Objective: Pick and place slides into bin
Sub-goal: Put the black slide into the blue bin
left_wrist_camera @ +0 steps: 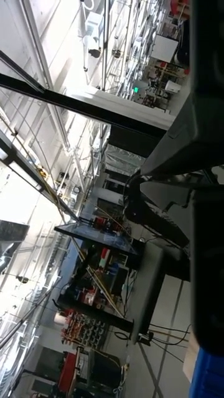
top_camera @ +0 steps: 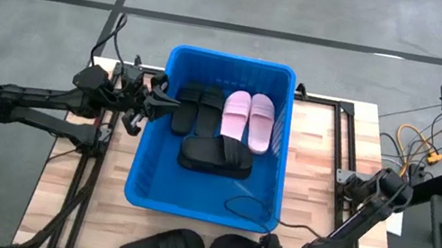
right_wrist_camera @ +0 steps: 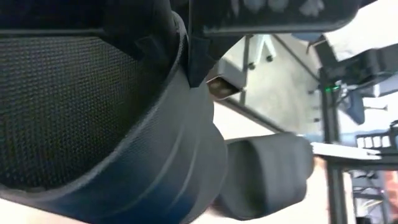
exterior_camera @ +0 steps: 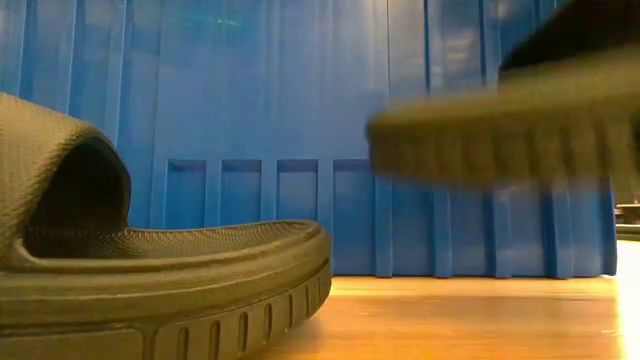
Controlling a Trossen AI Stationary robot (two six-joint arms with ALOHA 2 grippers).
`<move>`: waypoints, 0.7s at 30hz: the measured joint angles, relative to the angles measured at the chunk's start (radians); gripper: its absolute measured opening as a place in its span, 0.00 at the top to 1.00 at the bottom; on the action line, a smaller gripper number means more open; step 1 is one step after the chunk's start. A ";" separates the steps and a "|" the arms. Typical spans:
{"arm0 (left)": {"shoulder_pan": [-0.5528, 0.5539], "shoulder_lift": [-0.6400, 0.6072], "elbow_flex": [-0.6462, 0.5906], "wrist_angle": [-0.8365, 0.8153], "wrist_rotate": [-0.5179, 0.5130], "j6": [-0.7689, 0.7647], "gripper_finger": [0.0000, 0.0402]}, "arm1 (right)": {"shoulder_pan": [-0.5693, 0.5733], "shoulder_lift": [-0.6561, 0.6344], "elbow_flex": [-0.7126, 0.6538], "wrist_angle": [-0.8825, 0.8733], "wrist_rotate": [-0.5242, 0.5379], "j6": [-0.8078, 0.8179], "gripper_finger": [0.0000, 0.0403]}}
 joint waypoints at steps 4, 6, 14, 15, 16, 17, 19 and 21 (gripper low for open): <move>0.000 0.000 0.000 0.000 0.000 0.000 0.97 | -0.001 -0.060 0.000 0.006 0.005 -0.022 0.97; 0.000 0.001 0.000 0.000 0.000 0.000 0.97 | -0.001 -0.092 0.000 0.011 0.007 -0.028 0.97; 0.000 0.001 0.000 0.000 0.000 0.001 0.97 | -0.007 -0.197 0.046 0.029 0.008 -0.154 0.97; 0.000 0.001 0.000 0.000 0.000 0.001 0.97 | -0.009 -0.208 0.054 0.030 0.008 -0.169 0.97; 0.000 0.001 0.000 0.000 0.000 0.001 0.97 | -0.012 -0.218 0.063 0.029 0.007 -0.187 0.97; 0.000 0.000 0.000 0.000 0.000 0.001 0.97 | -0.015 -0.227 0.072 0.029 0.008 -0.206 0.97; 0.000 0.000 0.000 0.000 0.000 0.001 0.97 | -0.024 -0.242 0.094 0.029 0.007 -0.247 0.97; 0.000 0.000 0.000 0.000 0.000 0.001 0.97 | -0.038 -0.253 0.118 0.027 0.007 -0.293 0.97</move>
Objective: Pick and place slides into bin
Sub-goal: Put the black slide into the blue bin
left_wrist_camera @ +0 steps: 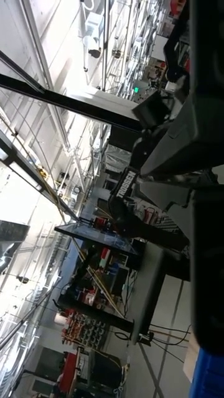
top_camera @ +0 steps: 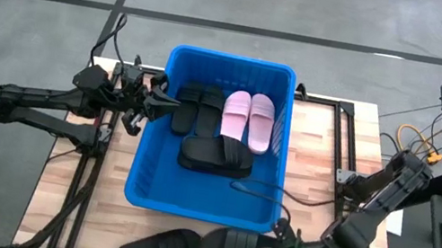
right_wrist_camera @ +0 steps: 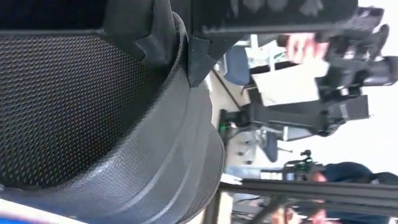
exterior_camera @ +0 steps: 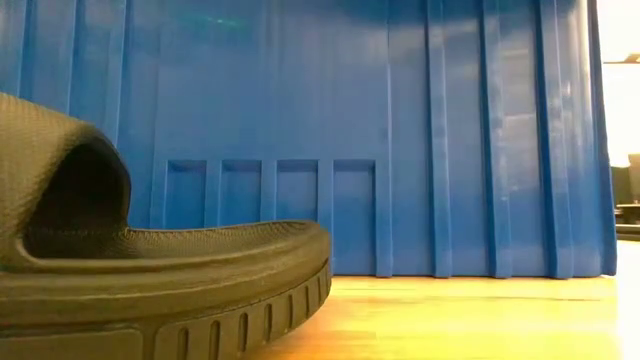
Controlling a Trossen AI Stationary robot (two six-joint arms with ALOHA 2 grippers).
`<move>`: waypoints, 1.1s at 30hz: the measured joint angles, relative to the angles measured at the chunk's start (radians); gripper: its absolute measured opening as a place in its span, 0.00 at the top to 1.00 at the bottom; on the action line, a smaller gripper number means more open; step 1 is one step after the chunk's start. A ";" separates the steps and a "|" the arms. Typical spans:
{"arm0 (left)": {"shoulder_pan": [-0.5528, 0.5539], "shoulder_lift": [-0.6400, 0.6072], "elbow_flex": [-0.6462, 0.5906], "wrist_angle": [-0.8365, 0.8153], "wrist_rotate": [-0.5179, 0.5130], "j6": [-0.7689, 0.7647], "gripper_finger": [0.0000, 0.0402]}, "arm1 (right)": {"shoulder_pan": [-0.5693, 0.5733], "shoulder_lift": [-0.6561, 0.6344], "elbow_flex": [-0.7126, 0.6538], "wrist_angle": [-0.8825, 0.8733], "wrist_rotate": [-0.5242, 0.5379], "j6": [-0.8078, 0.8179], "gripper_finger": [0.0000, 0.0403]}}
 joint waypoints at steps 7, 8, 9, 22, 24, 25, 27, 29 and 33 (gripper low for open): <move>0.000 0.000 0.000 0.000 0.000 0.000 0.97 | -0.087 -0.007 0.063 -0.006 0.002 -0.167 0.97; 0.000 0.000 0.000 0.000 0.000 0.000 0.97 | -0.101 -0.007 0.066 -0.005 0.003 -0.170 0.97; 0.000 -0.001 0.000 0.000 0.000 0.000 0.97 | -0.112 -0.007 0.066 -0.003 0.017 -0.168 0.97; 0.000 -0.099 -0.001 0.001 0.000 0.027 0.97 | -0.204 -0.057 0.066 0.002 0.068 -0.294 0.97; 0.000 -0.111 -0.001 0.000 0.000 0.026 0.97 | -0.221 -0.058 0.073 0.001 0.040 -0.304 0.97; 0.000 -0.116 -0.001 0.000 0.000 0.026 0.97 | -0.232 -0.058 0.080 0.003 0.021 -0.313 0.97; 0.000 -0.127 -0.001 -0.001 0.000 0.025 0.97 | -0.252 -0.059 0.089 0.004 -0.011 -0.329 0.97; 0.000 -0.138 -0.001 -0.013 0.000 0.025 0.97 | -0.277 -0.059 0.096 0.003 -0.043 -0.348 0.97; 0.000 -0.170 -0.001 -0.094 0.000 0.026 0.97 | -0.344 -0.059 0.101 0.002 -0.132 -0.366 0.97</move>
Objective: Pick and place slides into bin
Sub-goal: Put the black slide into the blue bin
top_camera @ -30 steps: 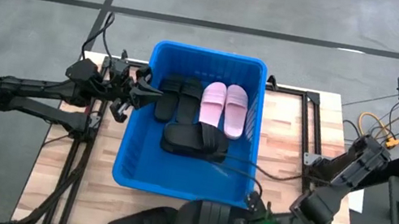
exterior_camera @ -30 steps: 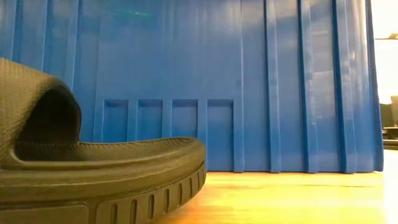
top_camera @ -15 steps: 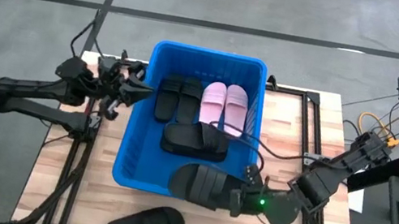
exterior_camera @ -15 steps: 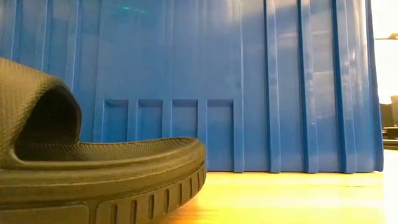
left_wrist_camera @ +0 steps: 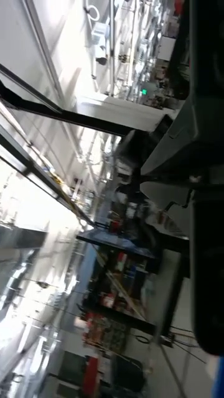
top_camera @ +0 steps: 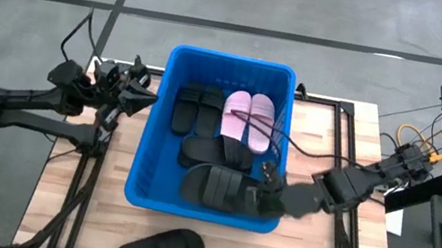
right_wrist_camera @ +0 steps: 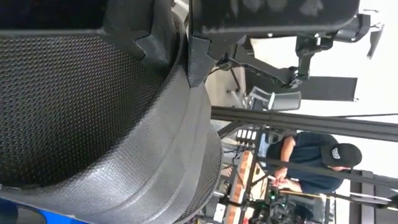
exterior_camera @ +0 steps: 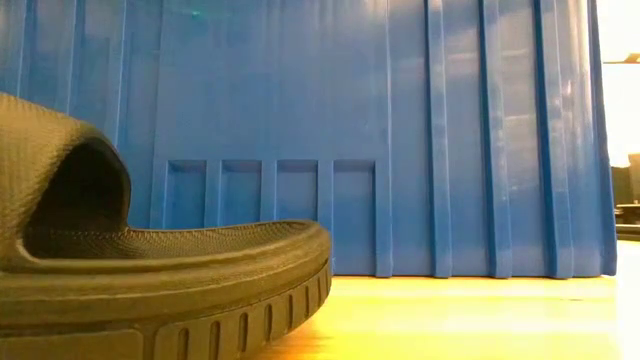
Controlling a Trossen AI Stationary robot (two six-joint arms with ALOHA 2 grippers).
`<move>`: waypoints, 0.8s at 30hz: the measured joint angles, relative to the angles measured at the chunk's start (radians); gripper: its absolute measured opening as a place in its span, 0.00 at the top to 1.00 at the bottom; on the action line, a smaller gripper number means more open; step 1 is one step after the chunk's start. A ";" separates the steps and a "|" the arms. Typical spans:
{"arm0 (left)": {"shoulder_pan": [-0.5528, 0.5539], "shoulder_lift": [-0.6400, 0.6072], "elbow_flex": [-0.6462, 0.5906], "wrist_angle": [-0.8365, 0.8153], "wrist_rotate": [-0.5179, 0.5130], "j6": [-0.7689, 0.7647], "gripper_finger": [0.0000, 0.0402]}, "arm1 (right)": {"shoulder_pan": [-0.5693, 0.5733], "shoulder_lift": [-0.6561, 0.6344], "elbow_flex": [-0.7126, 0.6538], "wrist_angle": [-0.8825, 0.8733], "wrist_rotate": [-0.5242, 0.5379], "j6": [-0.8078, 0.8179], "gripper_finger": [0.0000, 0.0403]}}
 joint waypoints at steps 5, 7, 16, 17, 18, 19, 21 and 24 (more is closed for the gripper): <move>0.000 -0.045 0.000 -0.113 0.000 0.005 0.97 | -0.099 0.000 0.002 0.001 -0.130 -0.025 0.97; 0.000 -0.058 0.000 -0.143 0.000 0.010 0.97 | -0.142 0.000 0.001 -0.001 -0.173 -0.059 0.97; 0.000 -0.117 -0.002 -0.237 -0.002 0.059 0.97 | -0.309 0.034 -0.025 -0.001 -0.324 -0.171 0.97; 0.000 -0.128 -0.002 -0.246 -0.003 0.060 0.97 | -0.314 0.042 -0.026 0.000 -0.344 -0.171 0.97; 0.000 -0.139 -0.002 -0.254 -0.003 0.061 0.97 | -0.315 0.052 -0.027 0.000 -0.362 -0.171 0.97; 0.000 -0.150 -0.002 -0.258 -0.003 0.061 0.97 | -0.314 0.062 -0.027 0.002 -0.373 -0.168 0.97; 0.000 -0.170 -0.002 -0.274 -0.003 0.062 0.97 | -0.313 0.081 -0.026 0.009 -0.378 -0.146 0.97; 0.000 -0.198 -0.003 -0.303 -0.017 0.062 0.97 | -0.313 0.109 -0.026 0.008 -0.381 -0.136 0.97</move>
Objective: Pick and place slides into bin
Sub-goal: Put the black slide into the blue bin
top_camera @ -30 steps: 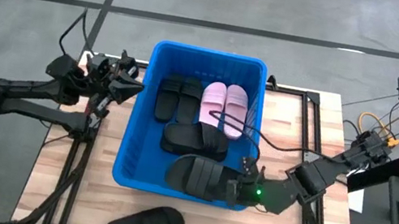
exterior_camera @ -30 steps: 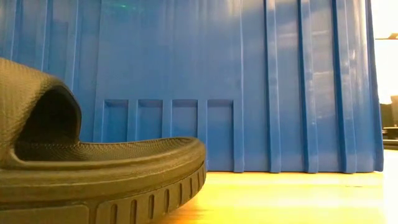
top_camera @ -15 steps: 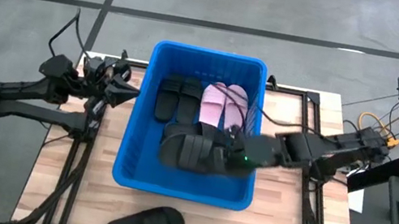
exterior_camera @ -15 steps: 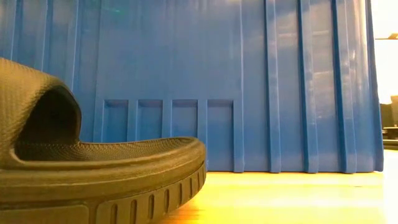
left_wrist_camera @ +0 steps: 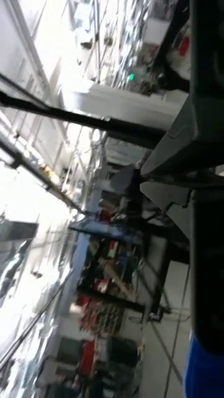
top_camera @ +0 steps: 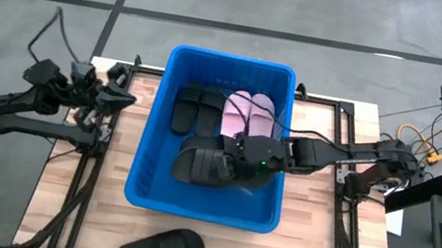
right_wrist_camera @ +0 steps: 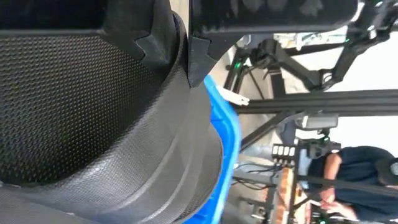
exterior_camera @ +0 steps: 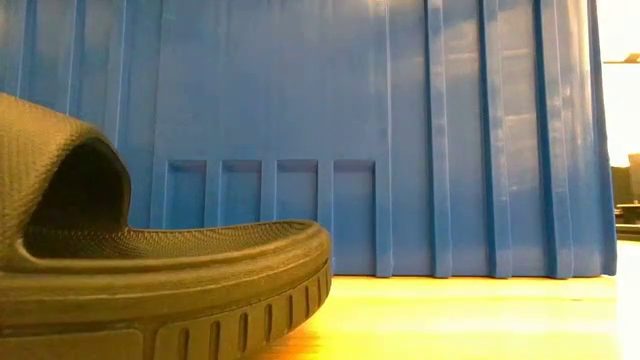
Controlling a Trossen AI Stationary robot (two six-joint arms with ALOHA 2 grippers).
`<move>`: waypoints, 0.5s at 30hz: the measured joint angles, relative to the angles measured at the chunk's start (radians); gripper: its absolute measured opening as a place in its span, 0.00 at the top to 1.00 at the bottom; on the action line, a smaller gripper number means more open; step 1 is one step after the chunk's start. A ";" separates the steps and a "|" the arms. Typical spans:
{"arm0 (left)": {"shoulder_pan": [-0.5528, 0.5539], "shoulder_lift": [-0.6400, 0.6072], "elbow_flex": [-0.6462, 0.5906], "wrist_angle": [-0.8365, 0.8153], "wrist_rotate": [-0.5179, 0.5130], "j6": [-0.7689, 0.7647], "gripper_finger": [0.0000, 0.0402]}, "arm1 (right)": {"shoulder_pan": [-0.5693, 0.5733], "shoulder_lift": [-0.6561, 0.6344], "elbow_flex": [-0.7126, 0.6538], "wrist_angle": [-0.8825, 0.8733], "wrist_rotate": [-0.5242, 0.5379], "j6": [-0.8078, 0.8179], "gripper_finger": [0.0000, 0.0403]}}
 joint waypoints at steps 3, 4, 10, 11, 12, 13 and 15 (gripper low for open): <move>0.000 -0.023 0.000 -0.037 -0.041 0.000 0.97 | -0.001 0.034 -0.001 0.000 -0.002 0.016 0.97; 0.000 -0.032 0.000 -0.045 -0.051 0.000 0.97 | -0.001 0.047 -0.002 0.000 -0.006 0.020 0.97; 0.000 -0.068 -0.002 -0.087 -0.094 0.046 0.97 | 0.008 0.120 -0.003 0.000 -0.038 0.067 0.97; 0.000 -0.074 -0.002 -0.086 -0.097 0.046 0.97 | 0.011 0.128 -0.003 0.001 -0.038 0.078 0.97; 0.000 -0.080 -0.002 -0.083 -0.099 0.046 0.97 | 0.013 0.134 -0.003 0.002 -0.039 0.089 0.97; 0.000 -0.084 -0.002 -0.081 -0.099 0.046 0.97 | 0.014 0.140 -0.007 0.011 -0.038 0.099 0.97; 0.000 -0.086 -0.001 -0.083 -0.099 0.047 0.97 | 0.015 0.153 -0.013 0.030 -0.037 0.101 0.97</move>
